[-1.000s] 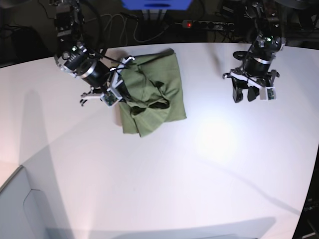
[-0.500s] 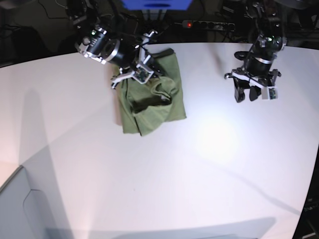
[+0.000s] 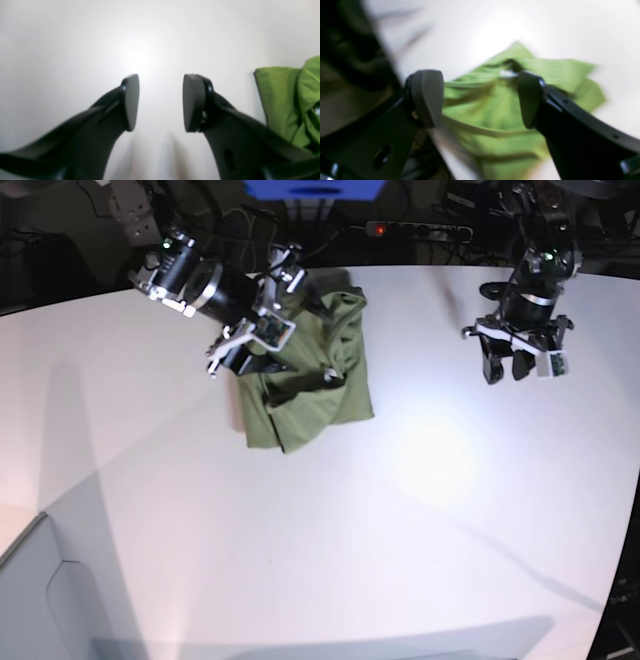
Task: Fold the T-shirt properly
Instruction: 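Press and tuck the folded bundle with the right gripper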
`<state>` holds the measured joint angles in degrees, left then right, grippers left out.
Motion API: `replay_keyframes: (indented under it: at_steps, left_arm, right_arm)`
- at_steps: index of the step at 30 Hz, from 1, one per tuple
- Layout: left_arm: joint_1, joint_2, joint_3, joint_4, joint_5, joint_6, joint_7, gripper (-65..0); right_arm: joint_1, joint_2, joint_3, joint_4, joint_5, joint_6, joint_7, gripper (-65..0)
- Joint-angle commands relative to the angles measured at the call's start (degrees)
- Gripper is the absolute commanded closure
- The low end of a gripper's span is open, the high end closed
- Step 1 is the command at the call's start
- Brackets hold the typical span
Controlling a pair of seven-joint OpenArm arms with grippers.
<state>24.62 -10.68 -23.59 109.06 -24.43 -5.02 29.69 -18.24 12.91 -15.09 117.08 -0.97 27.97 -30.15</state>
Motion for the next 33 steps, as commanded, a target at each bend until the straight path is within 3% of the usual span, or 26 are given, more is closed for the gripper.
replay_keyframes:
  at_steps: [1,7,17,20,23,26,33]
  left_arm:
    - [0.2,-0.5,-0.4,0.9,-0.4,-0.2,-1.3,-27.7]
    - [1.8,-0.5,-1.9,1.3,-0.4,-0.2,-1.3,-27.7]
    - [3.4,-0.5,-2.5,1.3,-0.4,-0.2,-1.3,-27.7]
    - [3.4,-0.5,-2.5,1.2,-0.4,-0.2,-1.3,-27.7]
    - [3.4,-0.5,-2.5,1.2,-0.4,-0.2,-1.3,-27.7]
    - [3.4,-0.5,-2.5,1.2,-0.4,-0.2,-1.3,-27.7]
    - [3.6,-0.5,-2.5,1.4,-0.4,-0.2,-1.3,-27.7]
  right_arm:
    - [1.3,-1.0,1.7,0.7,0.8,0.4,1.8,-45.3]
    - [8.1,-4.2,6.0,-7.9,0.7,0.4,-0.3,-45.9]
    - [14.9,-4.5,5.9,-20.6,0.8,0.4,0.1,-44.2]
    - [15.2,-4.5,5.9,-21.0,0.8,0.4,0.2,-33.9]
    - [15.9,-4.5,5.8,-21.1,0.8,0.4,0.2,-14.9]
    - [16.6,-5.3,5.8,-21.2,0.8,0.4,0.1,-1.3]
    - [16.8,-8.6,5.6,-20.6,0.7,0.4,0.1,-0.5]
